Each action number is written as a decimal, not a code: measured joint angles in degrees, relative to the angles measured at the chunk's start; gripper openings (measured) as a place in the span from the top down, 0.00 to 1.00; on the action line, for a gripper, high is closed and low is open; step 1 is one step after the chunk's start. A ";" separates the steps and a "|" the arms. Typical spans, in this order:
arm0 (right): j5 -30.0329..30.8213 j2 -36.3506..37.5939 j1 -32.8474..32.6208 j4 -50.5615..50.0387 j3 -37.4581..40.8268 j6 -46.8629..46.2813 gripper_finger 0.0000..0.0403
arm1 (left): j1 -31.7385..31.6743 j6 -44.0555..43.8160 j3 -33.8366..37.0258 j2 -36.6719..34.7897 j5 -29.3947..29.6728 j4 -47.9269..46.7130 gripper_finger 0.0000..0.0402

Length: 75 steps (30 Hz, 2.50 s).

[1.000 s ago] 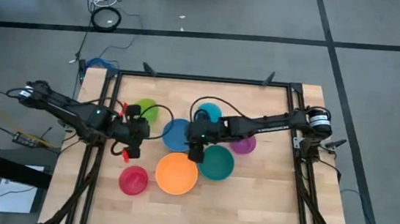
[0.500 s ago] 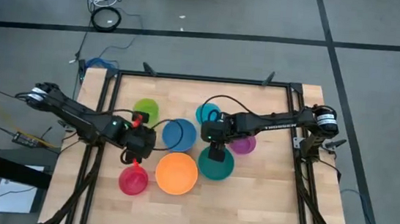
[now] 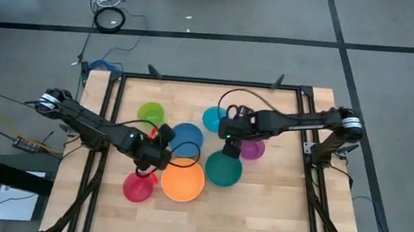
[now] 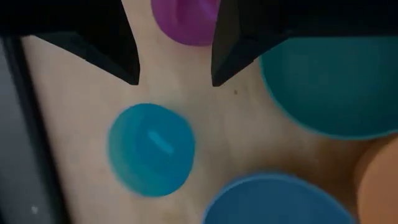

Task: Nest bowls inside each other
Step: Stack the blue bowl on top of the yellow bowl

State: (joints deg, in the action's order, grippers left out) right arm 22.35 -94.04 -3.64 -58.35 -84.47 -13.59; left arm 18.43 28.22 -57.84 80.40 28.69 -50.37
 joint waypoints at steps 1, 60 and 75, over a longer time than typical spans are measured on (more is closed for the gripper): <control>0.45 1.56 0.00 -0.12 0.00 -0.38 0.54 | -0.05 1.45 0.00 0.02 0.08 0.69 0.75; -16.55 -18.49 7.91 38.41 7.13 -16.84 0.54 | -1.54 3.02 -18.82 -0.30 17.40 3.75 0.75; -15.79 -18.41 8.99 42.31 6.63 -13.58 0.97 | -1.54 1.32 -18.82 -0.31 17.47 3.72 0.75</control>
State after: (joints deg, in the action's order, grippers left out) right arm 6.56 -112.44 5.35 -16.04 -77.84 -27.17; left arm 16.88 29.54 -76.66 80.09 46.15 -46.65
